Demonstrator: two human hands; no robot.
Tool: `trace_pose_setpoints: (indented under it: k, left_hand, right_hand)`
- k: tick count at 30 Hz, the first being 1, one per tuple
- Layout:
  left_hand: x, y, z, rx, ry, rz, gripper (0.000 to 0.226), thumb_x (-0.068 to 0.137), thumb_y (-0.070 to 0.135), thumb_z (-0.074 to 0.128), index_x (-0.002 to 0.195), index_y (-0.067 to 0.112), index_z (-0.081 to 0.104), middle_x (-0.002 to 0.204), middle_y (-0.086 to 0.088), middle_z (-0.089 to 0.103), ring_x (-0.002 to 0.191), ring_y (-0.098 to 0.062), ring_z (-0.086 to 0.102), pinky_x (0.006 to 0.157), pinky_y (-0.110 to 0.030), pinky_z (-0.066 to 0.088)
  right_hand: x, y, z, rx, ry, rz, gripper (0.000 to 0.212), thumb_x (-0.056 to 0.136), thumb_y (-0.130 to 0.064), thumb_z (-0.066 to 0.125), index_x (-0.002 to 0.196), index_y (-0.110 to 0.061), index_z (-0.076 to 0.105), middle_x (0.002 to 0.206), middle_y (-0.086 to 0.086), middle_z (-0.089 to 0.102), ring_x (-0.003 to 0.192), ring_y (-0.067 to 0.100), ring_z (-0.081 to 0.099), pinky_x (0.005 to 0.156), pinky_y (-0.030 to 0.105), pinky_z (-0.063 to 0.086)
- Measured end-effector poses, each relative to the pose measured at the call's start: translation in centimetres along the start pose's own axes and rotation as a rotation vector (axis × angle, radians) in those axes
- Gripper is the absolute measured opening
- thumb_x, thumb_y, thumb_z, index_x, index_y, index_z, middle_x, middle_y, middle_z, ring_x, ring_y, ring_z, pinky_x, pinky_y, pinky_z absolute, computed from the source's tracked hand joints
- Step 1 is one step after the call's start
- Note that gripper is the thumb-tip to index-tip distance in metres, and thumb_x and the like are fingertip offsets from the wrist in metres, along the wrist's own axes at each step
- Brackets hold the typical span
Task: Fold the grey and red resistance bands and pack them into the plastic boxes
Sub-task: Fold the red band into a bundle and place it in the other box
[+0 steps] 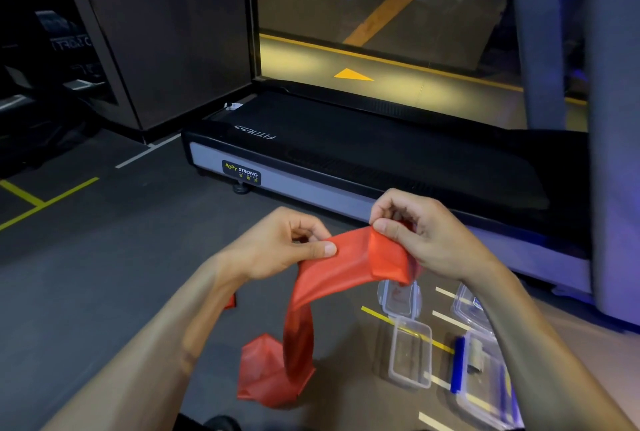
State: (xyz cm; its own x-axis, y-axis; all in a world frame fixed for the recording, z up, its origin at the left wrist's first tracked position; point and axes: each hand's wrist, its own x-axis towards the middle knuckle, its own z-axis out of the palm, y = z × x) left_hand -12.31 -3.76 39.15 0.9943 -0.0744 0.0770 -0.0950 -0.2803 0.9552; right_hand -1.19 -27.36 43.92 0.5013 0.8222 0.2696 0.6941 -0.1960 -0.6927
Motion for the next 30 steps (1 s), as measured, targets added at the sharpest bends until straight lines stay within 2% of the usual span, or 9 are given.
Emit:
trace_pose_setpoints:
  k: [4, 7, 10, 13, 17, 20, 24, 26, 30]
  left_hand:
    - [0.0, 0.3, -0.1, 0.001, 0.06, 0.033, 0.016, 0.086, 0.026, 0.074, 0.087, 0.01, 0.076, 0.083, -0.012, 0.074, 0.077, -0.011, 0.065, 0.075, -0.024, 0.053]
    - [0.1, 0.6, 0.0, -0.006, 0.056, 0.019, 0.015, 0.087, 0.024, 0.073, 0.086, 0.01, 0.076, 0.08, -0.008, 0.073, 0.076, -0.011, 0.064, 0.074, -0.024, 0.052]
    - [0.3, 0.0, -0.2, 0.038, 0.032, -0.019, 0.015, 0.09, 0.024, 0.076, 0.087, 0.01, 0.077, 0.078, -0.014, 0.069, 0.076, -0.015, 0.061, 0.075, -0.034, 0.049]
    - [0.4, -0.2, 0.0, 0.082, 0.01, -0.032, 0.012, 0.089, 0.027, 0.077, 0.083, 0.017, 0.077, 0.073, -0.006, 0.064, 0.071, -0.014, 0.055, 0.071, -0.035, 0.044]
    - [0.5, 0.4, 0.8, 0.146, -0.025, 0.001, 0.013, 0.091, 0.019, 0.077, 0.078, 0.019, 0.075, 0.066, 0.0, 0.056, 0.064, -0.013, 0.046, 0.063, -0.032, 0.037]
    - [0.4, 0.8, 1.1, 0.239, -0.026, 0.058, 0.031, 0.089, 0.017, 0.075, 0.063, 0.029, 0.062, 0.062, 0.009, 0.046, 0.062, -0.009, 0.039, 0.061, -0.032, 0.033]
    - [0.1, 1.4, 1.3, 0.405, 0.054, 0.099, 0.028, 0.086, 0.014, 0.073, 0.064, 0.018, 0.057, 0.057, 0.008, 0.046, 0.057, -0.005, 0.037, 0.058, -0.026, 0.035]
    - [-0.1, 1.7, 1.3, 0.473, 0.108, 0.125, 0.024, 0.087, 0.016, 0.075, 0.067, 0.019, 0.062, 0.057, 0.004, 0.052, 0.055, -0.002, 0.04, 0.058, -0.02, 0.036]
    - [-0.2, 1.8, 1.6, 0.517, 0.18, 0.189, 0.021, 0.086, 0.022, 0.075, 0.07, 0.016, 0.063, 0.06, -0.001, 0.053, 0.055, -0.004, 0.038, 0.057, -0.024, 0.039]
  right_hand:
    - [-0.3, 0.6, 0.2, 0.047, 0.028, 0.012, 0.016, 0.1, -0.009, 0.064, 0.093, -0.023, 0.064, 0.084, -0.007, 0.064, 0.077, 0.011, 0.057, 0.074, 0.027, 0.045]
    - [-0.5, 1.2, 0.5, 0.126, 0.019, 0.021, 0.011, 0.101, -0.011, 0.062, 0.095, -0.019, 0.064, 0.087, -0.004, 0.064, 0.079, 0.013, 0.057, 0.076, 0.028, 0.046]
    - [-0.7, 1.8, 0.8, 0.195, -0.017, 0.024, 0.005, 0.101, -0.01, 0.06, 0.098, -0.013, 0.063, 0.106, -0.003, 0.07, 0.098, 0.018, 0.067, 0.088, 0.035, 0.052]
    - [-0.8, 1.7, 1.4, 0.291, -0.059, 0.012, 0.004, 0.101, -0.007, 0.059, 0.099, -0.006, 0.062, 0.129, -0.002, 0.067, 0.12, 0.021, 0.065, 0.104, 0.037, 0.05]
    - [-0.3, 1.0, 3.2, 0.29, -0.102, -0.024, 0.004, 0.102, -0.006, 0.058, 0.099, -0.006, 0.061, 0.139, 0.001, 0.063, 0.13, 0.015, 0.058, 0.11, 0.033, 0.045]
    - [0.1, 0.7, 4.6, 0.264, -0.114, -0.03, 0.006, 0.102, -0.005, 0.057, 0.098, -0.008, 0.06, 0.131, 0.009, 0.065, 0.127, 0.015, 0.06, 0.108, 0.036, 0.047]
    - [0.3, 0.6, 4.8, 0.19, -0.108, -0.001, 0.008, 0.102, -0.018, 0.058, 0.102, -0.011, 0.06, 0.1, 0.013, 0.065, 0.095, 0.032, 0.062, 0.089, 0.053, 0.05]
    - [0.4, 0.5, 4.4, 0.181, -0.119, -0.003, 0.006, 0.104, -0.016, 0.057, 0.101, -0.012, 0.06, 0.094, 0.011, 0.063, 0.088, 0.031, 0.06, 0.084, 0.048, 0.05]
    - [0.6, 0.3, 4.0, 0.21, -0.152, -0.011, 0.005, 0.104, -0.015, 0.056, 0.101, -0.014, 0.058, 0.09, -0.008, 0.06, 0.085, 0.008, 0.056, 0.081, 0.024, 0.046]
